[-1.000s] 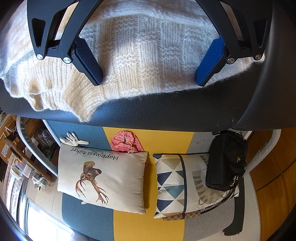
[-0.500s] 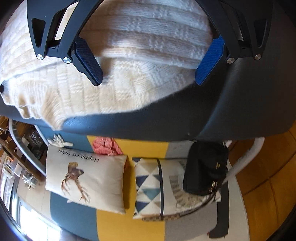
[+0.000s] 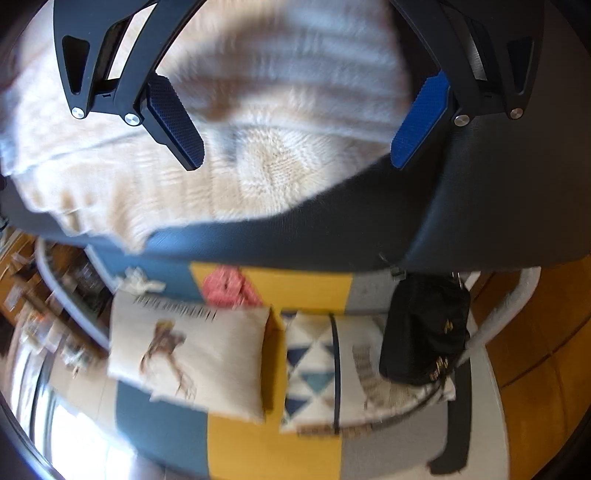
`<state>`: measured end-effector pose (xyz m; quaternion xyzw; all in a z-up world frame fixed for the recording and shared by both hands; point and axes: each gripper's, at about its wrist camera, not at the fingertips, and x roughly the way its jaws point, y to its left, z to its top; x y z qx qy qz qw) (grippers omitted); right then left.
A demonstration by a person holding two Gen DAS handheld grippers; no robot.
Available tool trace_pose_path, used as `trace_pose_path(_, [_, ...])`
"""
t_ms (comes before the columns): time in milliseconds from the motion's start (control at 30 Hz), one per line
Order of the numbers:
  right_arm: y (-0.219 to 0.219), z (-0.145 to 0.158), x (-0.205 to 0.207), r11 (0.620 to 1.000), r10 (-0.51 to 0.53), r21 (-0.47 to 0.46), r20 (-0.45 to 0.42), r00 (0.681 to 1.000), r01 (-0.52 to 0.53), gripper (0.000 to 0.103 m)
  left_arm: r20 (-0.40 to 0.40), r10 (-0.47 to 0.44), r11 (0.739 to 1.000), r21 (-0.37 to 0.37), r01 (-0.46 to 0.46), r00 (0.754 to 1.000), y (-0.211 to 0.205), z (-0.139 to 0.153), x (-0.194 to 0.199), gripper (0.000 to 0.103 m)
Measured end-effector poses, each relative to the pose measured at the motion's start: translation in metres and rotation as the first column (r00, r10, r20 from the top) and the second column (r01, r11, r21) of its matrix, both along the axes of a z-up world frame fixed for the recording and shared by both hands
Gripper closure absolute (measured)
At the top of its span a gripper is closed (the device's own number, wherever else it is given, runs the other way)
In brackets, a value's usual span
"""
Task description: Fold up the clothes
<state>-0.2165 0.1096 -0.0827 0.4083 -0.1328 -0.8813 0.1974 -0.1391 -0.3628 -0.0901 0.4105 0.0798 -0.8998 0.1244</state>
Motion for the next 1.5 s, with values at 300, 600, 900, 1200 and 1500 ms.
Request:
trace_pose_path(300, [0.009, 0.022, 0.120, 0.976, 0.196, 0.082, 0.079, 0.977, -0.202, 0.077, 0.002, -0.094, 0.995, 0.035, 0.094, 0.996, 0.009, 0.032, 0.125, 0.000])
trace_pose_path(600, [0.056, -0.011, 0.238, 0.961, 0.235, 0.089, 0.237, 0.943, -0.262, 0.075, 0.096, -0.108, 0.989, 0.107, 0.098, 0.989, 0.032, 0.004, 0.239, 0.000])
trace_pose_path(900, [0.087, -0.036, 0.294, 0.970, 0.230, -0.002, 0.316, 0.920, -0.242, 0.074, 0.133, -0.174, 0.965, 0.219, 0.142, 0.976, 0.033, -0.017, 0.293, 0.000])
trace_pose_path(1200, [0.092, -0.047, 0.305, 0.953, 0.274, -0.220, 0.351, 0.895, -0.206, 0.067, 0.075, -0.273, 0.920, 0.311, 0.238, 0.959, 0.041, -0.021, 0.326, 0.000])
trace_pose_path(1500, [0.082, -0.057, 0.314, 0.904, 0.384, -0.330, 0.347, 0.856, -0.273, 0.063, -0.063, -0.403, 0.786, 0.487, 0.381, 0.913, 0.052, -0.019, 0.338, 0.000])
